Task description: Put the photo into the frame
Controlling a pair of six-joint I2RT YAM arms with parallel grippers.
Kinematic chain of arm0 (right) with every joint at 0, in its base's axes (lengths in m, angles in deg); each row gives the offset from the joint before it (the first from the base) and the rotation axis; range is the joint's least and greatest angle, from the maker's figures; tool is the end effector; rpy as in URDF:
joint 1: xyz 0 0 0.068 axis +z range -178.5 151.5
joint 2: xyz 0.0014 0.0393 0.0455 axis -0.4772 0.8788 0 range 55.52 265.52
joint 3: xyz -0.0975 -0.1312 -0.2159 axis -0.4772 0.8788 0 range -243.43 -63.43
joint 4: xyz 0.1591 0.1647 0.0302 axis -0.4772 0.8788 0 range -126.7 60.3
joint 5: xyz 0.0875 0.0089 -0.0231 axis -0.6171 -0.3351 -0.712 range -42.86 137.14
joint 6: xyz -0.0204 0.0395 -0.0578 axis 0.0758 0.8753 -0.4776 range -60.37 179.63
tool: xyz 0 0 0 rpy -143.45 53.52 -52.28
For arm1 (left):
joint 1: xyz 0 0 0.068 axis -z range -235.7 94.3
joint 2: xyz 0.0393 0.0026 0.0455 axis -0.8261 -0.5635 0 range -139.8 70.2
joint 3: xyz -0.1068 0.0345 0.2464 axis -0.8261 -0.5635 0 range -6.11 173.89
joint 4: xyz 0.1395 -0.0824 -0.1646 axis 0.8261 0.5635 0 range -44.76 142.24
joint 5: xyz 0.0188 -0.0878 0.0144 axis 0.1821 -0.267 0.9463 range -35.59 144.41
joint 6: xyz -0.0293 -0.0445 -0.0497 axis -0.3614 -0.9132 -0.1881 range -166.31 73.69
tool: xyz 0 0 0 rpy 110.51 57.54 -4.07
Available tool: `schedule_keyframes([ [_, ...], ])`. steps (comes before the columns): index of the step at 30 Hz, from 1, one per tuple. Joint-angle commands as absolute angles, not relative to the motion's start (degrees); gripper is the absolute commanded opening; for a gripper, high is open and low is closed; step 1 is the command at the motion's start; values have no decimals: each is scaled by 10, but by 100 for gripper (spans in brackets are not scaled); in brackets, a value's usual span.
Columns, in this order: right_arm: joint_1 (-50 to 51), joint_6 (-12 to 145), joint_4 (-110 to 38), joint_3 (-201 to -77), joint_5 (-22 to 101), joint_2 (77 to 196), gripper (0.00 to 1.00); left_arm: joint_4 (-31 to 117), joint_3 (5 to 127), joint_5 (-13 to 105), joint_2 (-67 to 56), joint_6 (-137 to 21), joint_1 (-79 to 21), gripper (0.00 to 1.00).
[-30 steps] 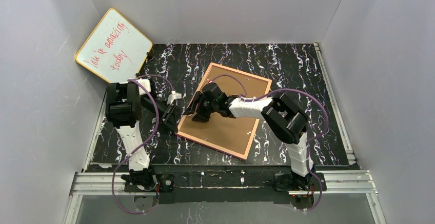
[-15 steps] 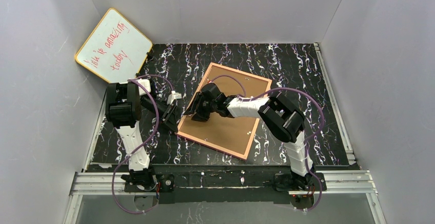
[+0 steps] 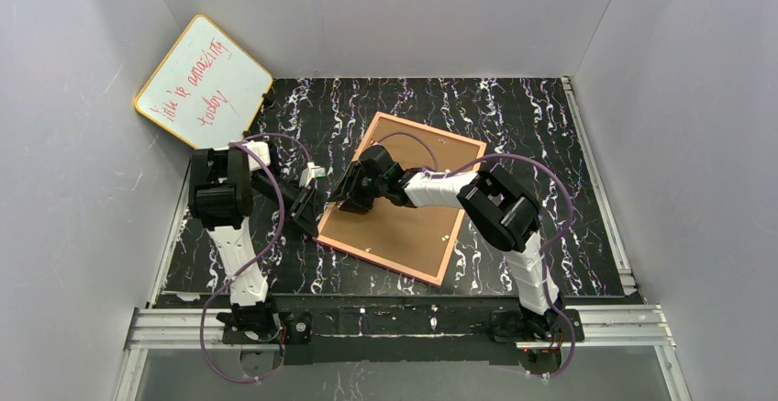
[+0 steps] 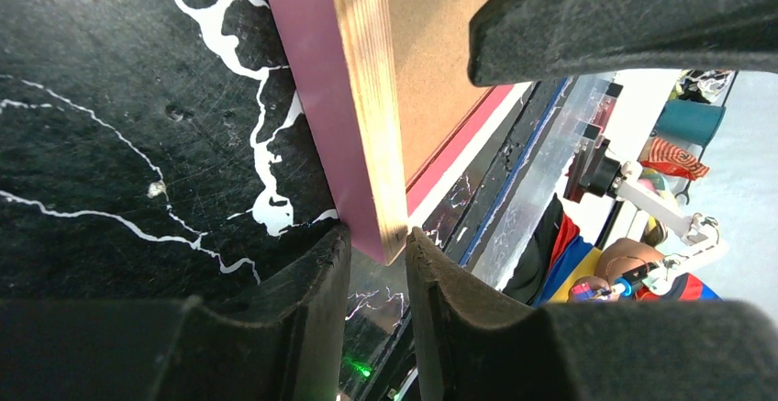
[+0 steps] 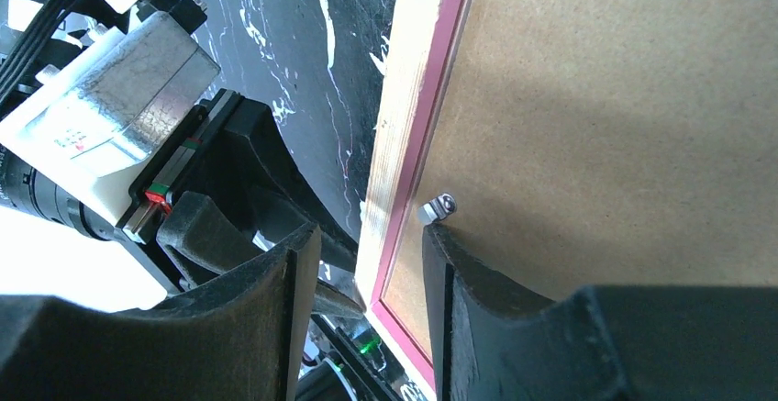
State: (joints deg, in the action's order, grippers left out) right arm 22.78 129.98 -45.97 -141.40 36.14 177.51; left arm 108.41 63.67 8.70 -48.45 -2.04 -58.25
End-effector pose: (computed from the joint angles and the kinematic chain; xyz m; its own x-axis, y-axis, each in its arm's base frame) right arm 0.2804 0.3683 0.1553 -0.9336 0.3135 -0.1739 0.0452 0.5841 0.8104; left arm 0.2883 -0.0306 0.1152 -0.8721 0.4491 -0.1943 0.4319 0.5198 -0.7370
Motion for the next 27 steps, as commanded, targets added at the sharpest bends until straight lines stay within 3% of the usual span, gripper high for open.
schedule_keyframes([
  [1,222,1299,-473,-1432,376,1783,53,1050,629,86,-455,-9,-573,28],
  [27,209,1248,-486,-1463,377,1780,43,1067,635,89,-446,6,-569,28],
])
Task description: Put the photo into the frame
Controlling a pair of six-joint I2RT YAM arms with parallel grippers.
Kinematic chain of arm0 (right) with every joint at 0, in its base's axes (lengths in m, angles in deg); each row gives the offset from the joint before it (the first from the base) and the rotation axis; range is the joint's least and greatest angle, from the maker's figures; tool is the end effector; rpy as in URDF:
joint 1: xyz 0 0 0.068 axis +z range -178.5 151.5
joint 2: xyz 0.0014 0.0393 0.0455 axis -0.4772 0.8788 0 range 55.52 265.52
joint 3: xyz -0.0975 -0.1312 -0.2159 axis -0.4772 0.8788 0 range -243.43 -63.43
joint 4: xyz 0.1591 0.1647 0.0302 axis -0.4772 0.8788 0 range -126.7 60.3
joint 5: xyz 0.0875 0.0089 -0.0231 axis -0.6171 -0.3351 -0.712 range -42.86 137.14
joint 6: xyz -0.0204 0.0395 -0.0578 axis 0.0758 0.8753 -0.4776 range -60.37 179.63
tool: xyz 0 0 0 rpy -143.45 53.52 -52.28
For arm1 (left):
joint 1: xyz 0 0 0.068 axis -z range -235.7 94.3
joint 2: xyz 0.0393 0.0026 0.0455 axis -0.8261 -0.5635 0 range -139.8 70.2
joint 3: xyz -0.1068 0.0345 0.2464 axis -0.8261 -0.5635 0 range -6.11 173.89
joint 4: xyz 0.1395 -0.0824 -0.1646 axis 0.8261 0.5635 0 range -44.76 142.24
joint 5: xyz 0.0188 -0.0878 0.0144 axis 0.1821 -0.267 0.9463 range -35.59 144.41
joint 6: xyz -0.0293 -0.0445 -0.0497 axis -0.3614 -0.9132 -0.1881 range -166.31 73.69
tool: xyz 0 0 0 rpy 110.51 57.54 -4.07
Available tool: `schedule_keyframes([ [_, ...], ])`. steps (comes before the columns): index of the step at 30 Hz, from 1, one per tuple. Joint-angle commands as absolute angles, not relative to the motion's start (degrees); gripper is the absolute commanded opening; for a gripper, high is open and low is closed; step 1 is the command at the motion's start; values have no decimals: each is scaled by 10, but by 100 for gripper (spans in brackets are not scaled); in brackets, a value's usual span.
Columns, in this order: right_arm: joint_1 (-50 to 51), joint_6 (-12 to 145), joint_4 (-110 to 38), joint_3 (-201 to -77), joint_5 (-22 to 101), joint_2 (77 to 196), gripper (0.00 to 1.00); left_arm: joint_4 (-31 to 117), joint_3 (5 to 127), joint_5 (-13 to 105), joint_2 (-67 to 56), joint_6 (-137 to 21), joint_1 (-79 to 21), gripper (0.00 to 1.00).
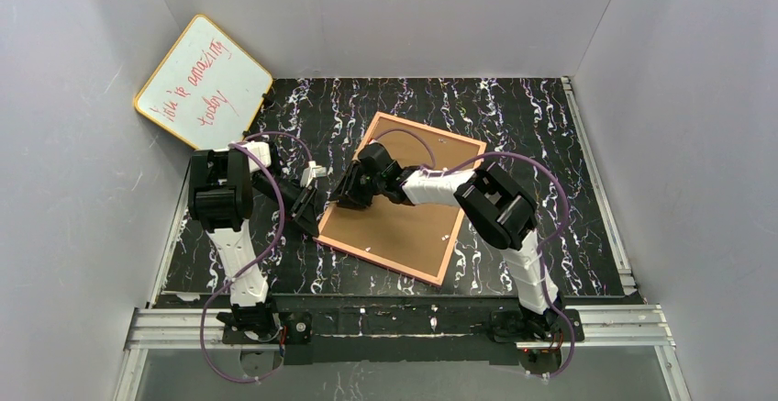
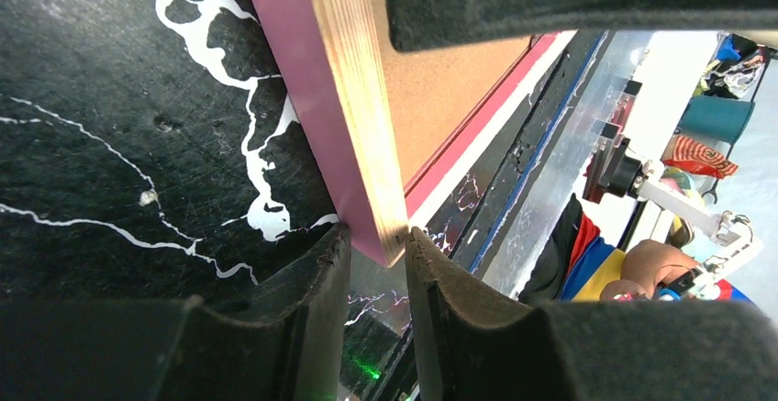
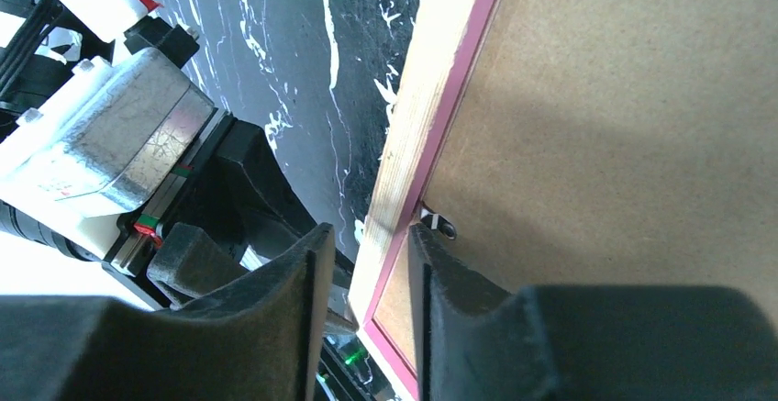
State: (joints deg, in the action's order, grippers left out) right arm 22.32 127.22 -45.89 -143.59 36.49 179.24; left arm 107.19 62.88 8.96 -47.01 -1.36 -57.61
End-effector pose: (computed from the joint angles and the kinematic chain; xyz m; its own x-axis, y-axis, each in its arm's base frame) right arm 0.2887 0.3720 0.1532 -0.9294 0.2978 -0.2182 0.0025 0.5961 0.8029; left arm 0.2870 -0.0336 0.1188 -0.8540 0.4674 -0.2284 0.4723 0.5126 -0.7170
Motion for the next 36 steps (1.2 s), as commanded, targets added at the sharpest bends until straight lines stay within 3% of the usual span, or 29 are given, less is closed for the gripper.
schedule_keyframes([
  [1,208,1241,-487,-1466,373,1771,46,1075,642,90,-445,8,-569,28],
  [10,158,1192,-484,-1401,347,1623,67,1137,739,97,-451,27,-586,27],
  [18,20,1120,-260,-1280,499,1418,98,1084,773,131,-479,-24,-565,27],
  [22,-97,1105,-243,-1172,516,1334,99,1045,738,149,-472,-36,-537,27],
  [26,-168,1083,-256,-1124,502,1323,99,1029,709,159,-459,-38,-520,27],
  [32,-193,1091,-353,-1120,361,1437,99,1018,659,167,-432,-31,-495,27],
  [36,-191,1089,-358,-1200,280,1542,98,1011,630,168,-410,-26,-473,27],
])
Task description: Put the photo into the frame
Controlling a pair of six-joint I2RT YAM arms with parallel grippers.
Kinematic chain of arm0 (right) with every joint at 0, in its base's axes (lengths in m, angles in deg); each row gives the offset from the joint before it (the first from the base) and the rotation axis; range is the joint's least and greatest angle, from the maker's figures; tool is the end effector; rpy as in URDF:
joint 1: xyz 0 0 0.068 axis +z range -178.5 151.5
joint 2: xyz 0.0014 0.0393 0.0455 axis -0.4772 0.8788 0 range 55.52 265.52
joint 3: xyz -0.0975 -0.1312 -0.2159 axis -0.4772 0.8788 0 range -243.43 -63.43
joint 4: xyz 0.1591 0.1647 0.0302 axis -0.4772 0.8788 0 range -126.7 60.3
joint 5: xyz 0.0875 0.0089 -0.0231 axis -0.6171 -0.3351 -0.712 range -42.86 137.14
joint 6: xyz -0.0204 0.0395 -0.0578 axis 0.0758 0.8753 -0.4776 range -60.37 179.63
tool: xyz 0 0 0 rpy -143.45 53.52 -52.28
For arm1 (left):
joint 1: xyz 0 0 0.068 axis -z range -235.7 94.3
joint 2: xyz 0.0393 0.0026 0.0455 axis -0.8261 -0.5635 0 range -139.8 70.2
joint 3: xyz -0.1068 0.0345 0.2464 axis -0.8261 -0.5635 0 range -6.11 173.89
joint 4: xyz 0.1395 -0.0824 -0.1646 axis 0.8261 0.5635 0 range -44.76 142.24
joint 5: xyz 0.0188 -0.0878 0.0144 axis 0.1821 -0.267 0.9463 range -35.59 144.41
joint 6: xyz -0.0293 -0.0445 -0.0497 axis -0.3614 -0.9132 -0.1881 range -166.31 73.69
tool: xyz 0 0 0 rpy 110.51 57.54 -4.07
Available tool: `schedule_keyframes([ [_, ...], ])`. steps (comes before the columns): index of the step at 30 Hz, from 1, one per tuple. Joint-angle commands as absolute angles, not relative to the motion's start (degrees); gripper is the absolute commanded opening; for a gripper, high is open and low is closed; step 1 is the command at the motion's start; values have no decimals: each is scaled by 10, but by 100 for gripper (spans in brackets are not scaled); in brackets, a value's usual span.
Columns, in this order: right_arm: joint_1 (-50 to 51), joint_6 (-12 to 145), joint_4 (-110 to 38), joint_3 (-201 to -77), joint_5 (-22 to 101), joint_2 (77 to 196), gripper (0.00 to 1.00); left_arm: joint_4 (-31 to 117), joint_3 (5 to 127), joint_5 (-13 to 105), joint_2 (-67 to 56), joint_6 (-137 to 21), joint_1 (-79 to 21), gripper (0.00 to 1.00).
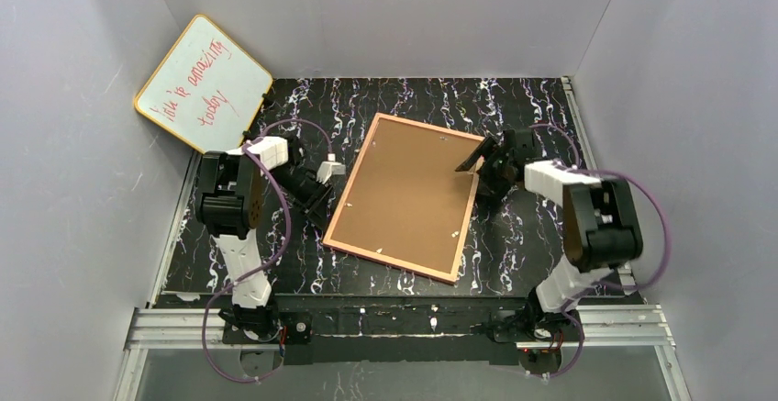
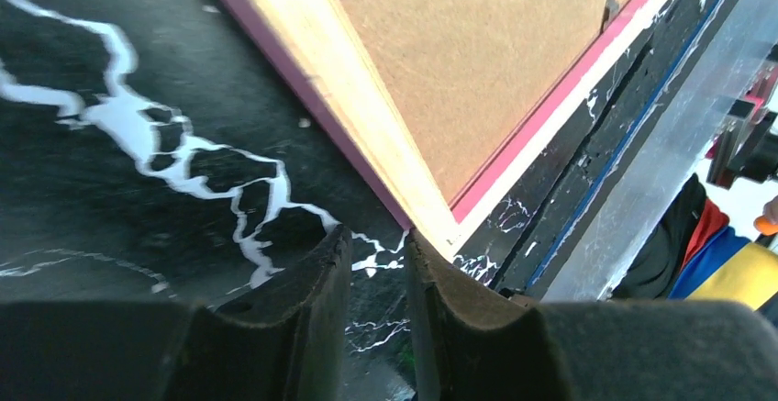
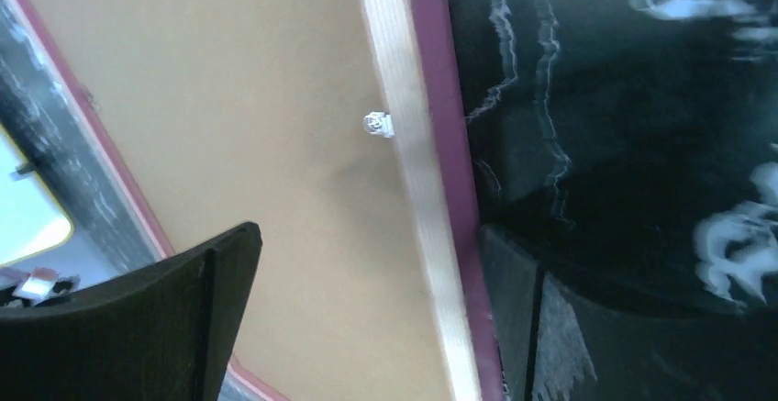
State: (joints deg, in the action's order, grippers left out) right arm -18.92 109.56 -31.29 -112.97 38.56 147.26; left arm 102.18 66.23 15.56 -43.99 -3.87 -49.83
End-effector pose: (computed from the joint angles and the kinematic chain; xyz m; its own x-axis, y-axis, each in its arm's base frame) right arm 0.3098 0.0615 0.1783 -0.6706 0.6542 -0.3497 0.3875 0.7109 0.5869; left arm 0.3014 -0.0692 0.1358 -0.7362 0.6040 -0.3054 0.6517 0.5109 -0.5606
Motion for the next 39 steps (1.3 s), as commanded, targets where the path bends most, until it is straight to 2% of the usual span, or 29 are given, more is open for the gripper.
schedule_keyframes([
  [1,-187,1088,-360,-1221,272,1562,98,1007,623,167,-408,-26,-466,27],
  [9,-127,1059,-297,-1397,253,1674,97,962,588,147,-413,-65,-357,29],
  [16,-120,1035,-256,-1402,289,1666,95,978,584,119,-380,-69,-271,33],
  [18,-123,1024,-248,-1404,319,1641,95,1032,603,121,-356,-39,-301,34],
  [23,-121,1009,-226,-1433,356,1599,92,1117,716,115,-358,14,-476,45],
  [28,-76,999,-265,-1464,344,1606,90,1050,830,90,-458,-134,-592,47],
  [34,-17,955,-293,-1558,231,1711,87,877,881,110,-525,-338,-611,41],
  [39,19,921,-303,-1636,146,1801,84,857,916,84,-580,-394,-602,36],
])
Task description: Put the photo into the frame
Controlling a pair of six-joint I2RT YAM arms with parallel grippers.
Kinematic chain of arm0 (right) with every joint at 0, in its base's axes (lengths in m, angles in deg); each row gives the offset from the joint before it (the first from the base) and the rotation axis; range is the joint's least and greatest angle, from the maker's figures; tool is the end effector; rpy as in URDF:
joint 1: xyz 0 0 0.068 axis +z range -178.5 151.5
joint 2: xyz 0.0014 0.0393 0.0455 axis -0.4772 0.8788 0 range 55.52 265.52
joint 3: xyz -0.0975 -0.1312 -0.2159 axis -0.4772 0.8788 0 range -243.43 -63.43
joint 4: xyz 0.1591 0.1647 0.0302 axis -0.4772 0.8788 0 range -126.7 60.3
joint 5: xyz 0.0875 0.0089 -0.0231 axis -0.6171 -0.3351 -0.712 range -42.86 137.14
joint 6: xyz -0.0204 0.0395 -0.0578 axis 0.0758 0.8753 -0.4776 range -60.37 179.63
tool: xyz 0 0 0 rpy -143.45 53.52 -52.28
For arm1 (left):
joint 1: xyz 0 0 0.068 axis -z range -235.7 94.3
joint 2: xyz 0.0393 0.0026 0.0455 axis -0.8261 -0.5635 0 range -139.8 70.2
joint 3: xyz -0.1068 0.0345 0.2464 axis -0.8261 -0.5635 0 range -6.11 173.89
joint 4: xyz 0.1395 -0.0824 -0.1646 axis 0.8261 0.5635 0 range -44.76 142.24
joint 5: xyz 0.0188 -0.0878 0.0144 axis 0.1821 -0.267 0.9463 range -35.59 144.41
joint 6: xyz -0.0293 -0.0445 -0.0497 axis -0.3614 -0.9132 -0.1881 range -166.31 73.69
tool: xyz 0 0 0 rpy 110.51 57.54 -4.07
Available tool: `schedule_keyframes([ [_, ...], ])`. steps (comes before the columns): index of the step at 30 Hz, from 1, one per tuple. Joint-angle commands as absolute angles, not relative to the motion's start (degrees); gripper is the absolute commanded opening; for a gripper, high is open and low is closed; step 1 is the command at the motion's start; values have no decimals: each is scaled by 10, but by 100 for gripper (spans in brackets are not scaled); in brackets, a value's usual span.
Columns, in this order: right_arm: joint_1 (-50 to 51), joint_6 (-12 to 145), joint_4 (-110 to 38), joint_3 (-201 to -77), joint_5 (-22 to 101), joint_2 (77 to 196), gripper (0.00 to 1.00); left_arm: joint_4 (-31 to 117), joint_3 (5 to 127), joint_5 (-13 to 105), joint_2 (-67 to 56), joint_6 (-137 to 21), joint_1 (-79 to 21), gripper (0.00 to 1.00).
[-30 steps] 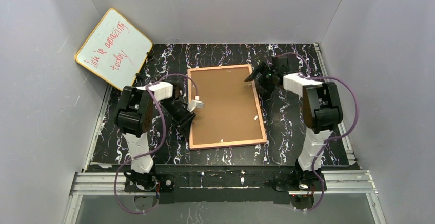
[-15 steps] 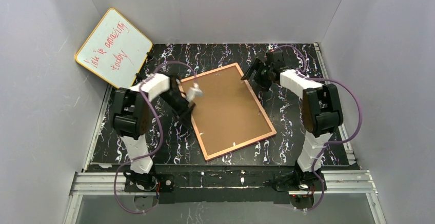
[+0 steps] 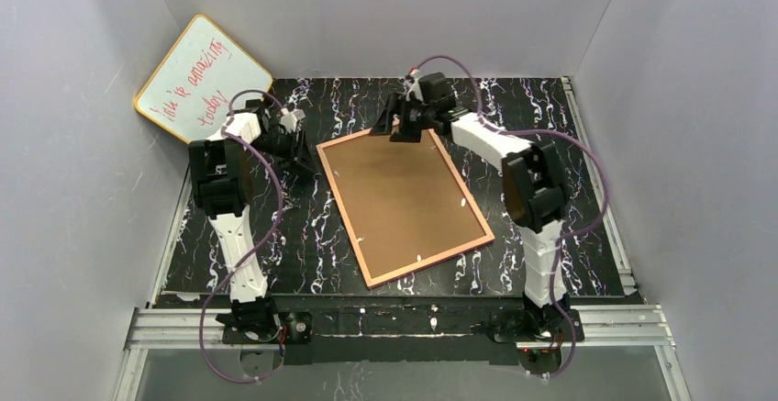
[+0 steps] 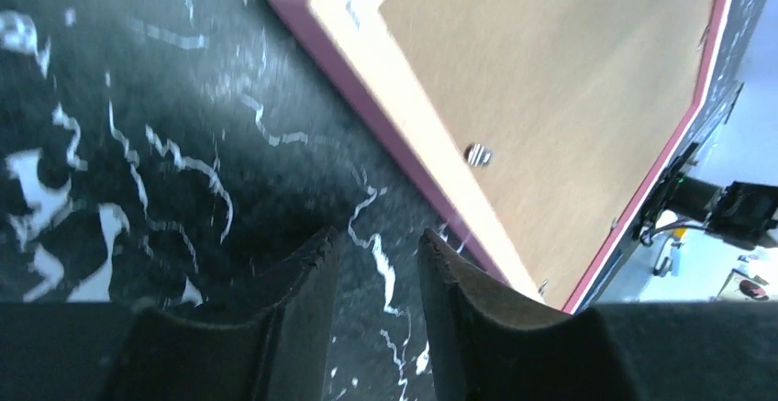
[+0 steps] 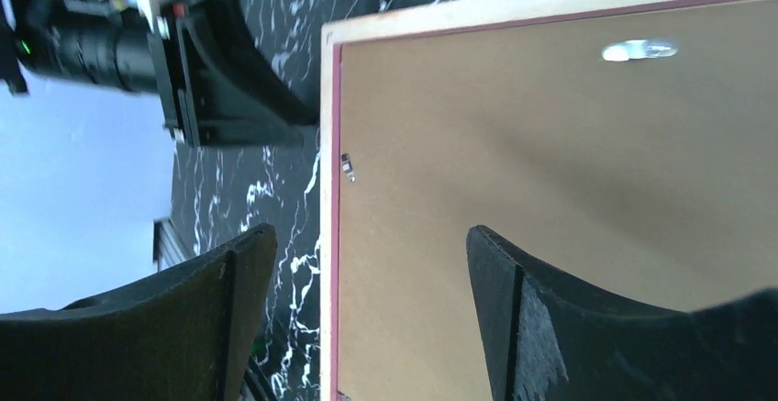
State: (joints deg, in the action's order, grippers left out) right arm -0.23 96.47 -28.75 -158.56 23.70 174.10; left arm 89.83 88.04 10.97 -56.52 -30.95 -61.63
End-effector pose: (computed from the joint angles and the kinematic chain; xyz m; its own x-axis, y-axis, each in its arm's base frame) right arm 0.4065 0.2460 0.2466 -0.8071 0.1906 -0.5589 -0.3120 0.6659 0.6777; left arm 0.4160 0.0013 0.1447 -0.9148 0.0983 -0.3917 0.3310 0.7384 -0.5876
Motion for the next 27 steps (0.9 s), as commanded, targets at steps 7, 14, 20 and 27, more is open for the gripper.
schedule_keyframes([
  [7,49,893,-325,-1726,74,1899,81,846,918,91,-597,-411,-589,27],
  [14,68,897,-334,-1793,49,1975,79,844,924,118,-607,-410,-587,21],
  [20,85,899,-350,-1810,45,2005,79,844,916,127,-602,-404,-582,18],
  [27,96,918,-374,-1812,27,2027,78,844,914,137,-601,-400,-572,17],
])
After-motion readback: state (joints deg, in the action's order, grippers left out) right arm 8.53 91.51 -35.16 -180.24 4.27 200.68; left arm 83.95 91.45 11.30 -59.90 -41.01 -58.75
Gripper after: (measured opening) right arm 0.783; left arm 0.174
